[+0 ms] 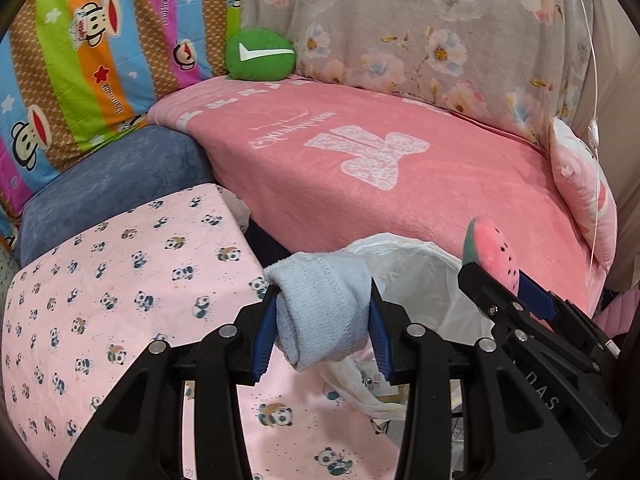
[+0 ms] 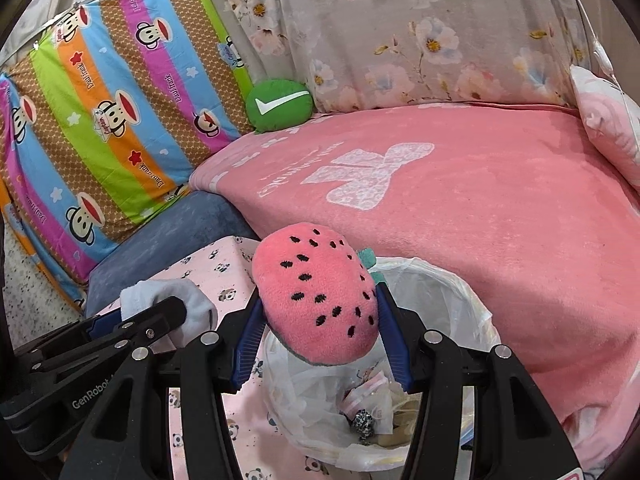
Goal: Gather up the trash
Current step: 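Carry the sock and watermelon plush over the bin and open both tools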
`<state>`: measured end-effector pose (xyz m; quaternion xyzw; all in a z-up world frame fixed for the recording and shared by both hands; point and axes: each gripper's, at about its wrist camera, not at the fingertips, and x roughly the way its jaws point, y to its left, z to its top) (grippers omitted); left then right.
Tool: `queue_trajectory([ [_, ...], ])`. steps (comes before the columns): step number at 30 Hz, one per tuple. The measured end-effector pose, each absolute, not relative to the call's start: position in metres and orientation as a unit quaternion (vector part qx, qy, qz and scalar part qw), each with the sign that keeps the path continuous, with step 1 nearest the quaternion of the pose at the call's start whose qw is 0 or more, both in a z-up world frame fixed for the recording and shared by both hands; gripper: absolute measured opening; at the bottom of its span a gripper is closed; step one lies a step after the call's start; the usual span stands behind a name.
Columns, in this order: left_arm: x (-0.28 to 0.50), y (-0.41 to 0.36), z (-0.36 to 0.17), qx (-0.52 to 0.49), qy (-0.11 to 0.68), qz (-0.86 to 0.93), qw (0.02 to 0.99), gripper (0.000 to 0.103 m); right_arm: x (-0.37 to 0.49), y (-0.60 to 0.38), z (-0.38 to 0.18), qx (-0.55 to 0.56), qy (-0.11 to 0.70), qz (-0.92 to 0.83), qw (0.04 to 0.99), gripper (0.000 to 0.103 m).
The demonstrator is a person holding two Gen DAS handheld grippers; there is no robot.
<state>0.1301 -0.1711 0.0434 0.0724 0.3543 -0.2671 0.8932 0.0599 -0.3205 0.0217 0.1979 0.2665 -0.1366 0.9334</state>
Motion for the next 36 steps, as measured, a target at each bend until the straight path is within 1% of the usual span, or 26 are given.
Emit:
queue_trajectory([
  [9, 0.125, -0.195, 0.035, 0.075, 0.370, -0.298, 0.877, 0.043, 0.049, -0.339, 0.017, 0.207, 0.266, -0.154, 0.929, 0.052],
  [12, 0.126, -0.198, 0.033, 0.074, 0.373, -0.299, 0.875, 0.046, 0.048, -0.344, 0.015, 0.209, 0.266, -0.157, 0.928, 0.052],
  [23, 0.131, -0.197, 0.035, 0.075, 0.368, -0.292, 0.880, 0.051, 0.050, -0.348, 0.012, 0.210, 0.268, -0.159, 0.927, 0.053],
  [26, 0.131, -0.195, 0.035, 0.075, 0.366, -0.289, 0.881, 0.052, 0.051, -0.348, 0.012, 0.210, 0.269, -0.160, 0.926, 0.055],
  [29, 0.132, -0.193, 0.034, 0.075, 0.365, -0.283, 0.883, 0.056, 0.051, -0.346, 0.012, 0.212, 0.270, -0.160, 0.925, 0.056],
  [34, 0.132, -0.189, 0.031, 0.075, 0.368, -0.277, 0.884, 0.057, 0.054, -0.343, 0.009, 0.207, 0.278, -0.157, 0.925, 0.059],
  [36, 0.132, -0.187, 0.029, 0.075, 0.370, -0.273, 0.885, 0.060, 0.055, -0.341, 0.009, 0.202, 0.280, -0.158, 0.925, 0.060],
])
